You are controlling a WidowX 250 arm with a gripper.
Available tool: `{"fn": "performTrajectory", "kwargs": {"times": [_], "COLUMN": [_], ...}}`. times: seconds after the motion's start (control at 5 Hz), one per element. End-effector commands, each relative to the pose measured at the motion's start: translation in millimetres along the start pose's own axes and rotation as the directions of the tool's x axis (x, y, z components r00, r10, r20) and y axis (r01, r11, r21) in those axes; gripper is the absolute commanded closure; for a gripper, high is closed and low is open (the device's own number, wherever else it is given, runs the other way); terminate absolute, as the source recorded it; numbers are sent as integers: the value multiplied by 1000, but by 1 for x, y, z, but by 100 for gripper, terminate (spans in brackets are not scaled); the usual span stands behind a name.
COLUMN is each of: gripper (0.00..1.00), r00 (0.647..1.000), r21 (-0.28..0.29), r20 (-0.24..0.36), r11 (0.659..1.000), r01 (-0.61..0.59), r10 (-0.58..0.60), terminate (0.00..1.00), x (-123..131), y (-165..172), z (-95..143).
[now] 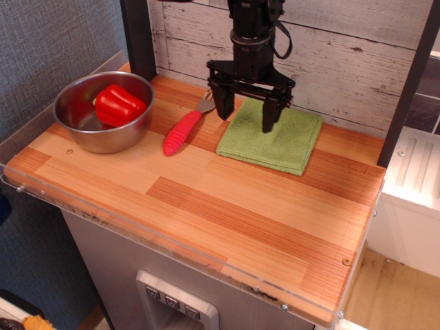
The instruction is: PICK UP THE GREEN TOWEL AND PUT ANOTHER SIDE OF THE TABLE
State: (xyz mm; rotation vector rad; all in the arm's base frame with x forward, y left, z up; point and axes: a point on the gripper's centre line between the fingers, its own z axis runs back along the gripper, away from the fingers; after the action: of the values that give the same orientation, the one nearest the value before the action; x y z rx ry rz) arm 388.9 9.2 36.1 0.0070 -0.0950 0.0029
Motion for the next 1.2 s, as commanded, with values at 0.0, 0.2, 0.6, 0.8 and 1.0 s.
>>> {"fn": "performTrajectory", "kwargs": {"times": [0.0,0.2,0.6,0.8,1.0], "gripper": [0,0,0,0,0], "r00": [999,997,995,992,986], "r21": [-7,0,19,36,46], "r20": [36,37,-31,-54,-69], "r11": [999,998,995,992,986], "r01": [33,64,97,120,157], "r10": [-33,-64,-97,-118,-154], "terminate": [0,0,0,0,0], "x": [11,11,-5,-17,-40], "y": [-15,-25,-25,-23,-23], "z": [1,-4,-32,-35,-32]}}
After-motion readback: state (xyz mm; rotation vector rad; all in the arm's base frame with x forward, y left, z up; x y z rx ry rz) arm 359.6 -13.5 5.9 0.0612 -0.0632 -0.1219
